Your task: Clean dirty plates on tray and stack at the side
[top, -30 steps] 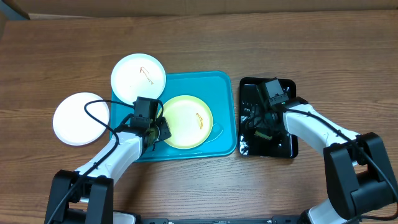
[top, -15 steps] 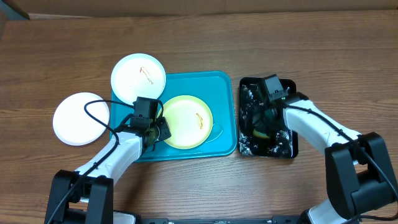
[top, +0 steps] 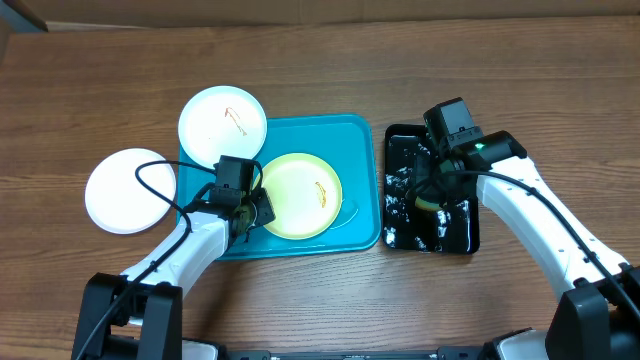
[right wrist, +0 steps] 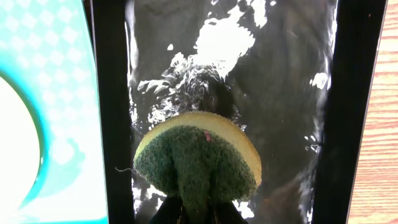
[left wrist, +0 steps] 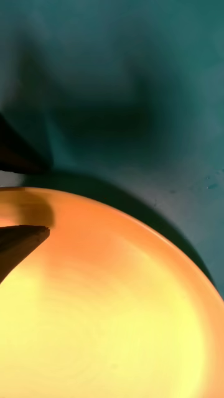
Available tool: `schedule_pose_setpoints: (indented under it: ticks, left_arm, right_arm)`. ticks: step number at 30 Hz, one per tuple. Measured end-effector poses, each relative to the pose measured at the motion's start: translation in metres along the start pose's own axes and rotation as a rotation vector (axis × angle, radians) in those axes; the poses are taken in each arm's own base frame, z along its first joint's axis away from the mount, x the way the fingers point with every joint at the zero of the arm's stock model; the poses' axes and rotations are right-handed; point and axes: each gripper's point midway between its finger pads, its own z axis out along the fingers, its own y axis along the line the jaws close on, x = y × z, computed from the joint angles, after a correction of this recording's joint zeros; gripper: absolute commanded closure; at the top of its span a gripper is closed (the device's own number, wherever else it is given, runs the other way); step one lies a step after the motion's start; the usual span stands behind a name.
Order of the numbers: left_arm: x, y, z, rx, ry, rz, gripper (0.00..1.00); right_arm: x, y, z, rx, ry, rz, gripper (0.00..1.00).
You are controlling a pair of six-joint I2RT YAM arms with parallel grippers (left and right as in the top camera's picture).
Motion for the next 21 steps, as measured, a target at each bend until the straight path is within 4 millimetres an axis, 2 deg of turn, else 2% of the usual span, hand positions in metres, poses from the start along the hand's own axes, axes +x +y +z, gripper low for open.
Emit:
schedule_pose_setpoints:
  ticks: [3,7,11,21]
  left_arm:
    - [0.000,0.000,0.000,-0.001,0.001,0.000,0.89]
    - [0.000,0.000,0.000,0.000,0.000,-0.001,0.95]
    - [-0.001,-0.001,0.000,0.003,-0.003,-0.001,0.95]
    - [-0.001,-0.001,0.000,0.003,-0.003,-0.001,0.96]
  right_arm:
    - [0.004,-0.002,0.000,0.011,0.015,-0.005,0.96]
    - [0.007,-0.004,0.000,0.019,0.026,-0.008,0.96]
    - [0.012,-0.006,0.000,0.027,0.046,-0.009,0.96]
    - [0.007,-0.006,0.000,0.031,0.025,-0.009,0.96]
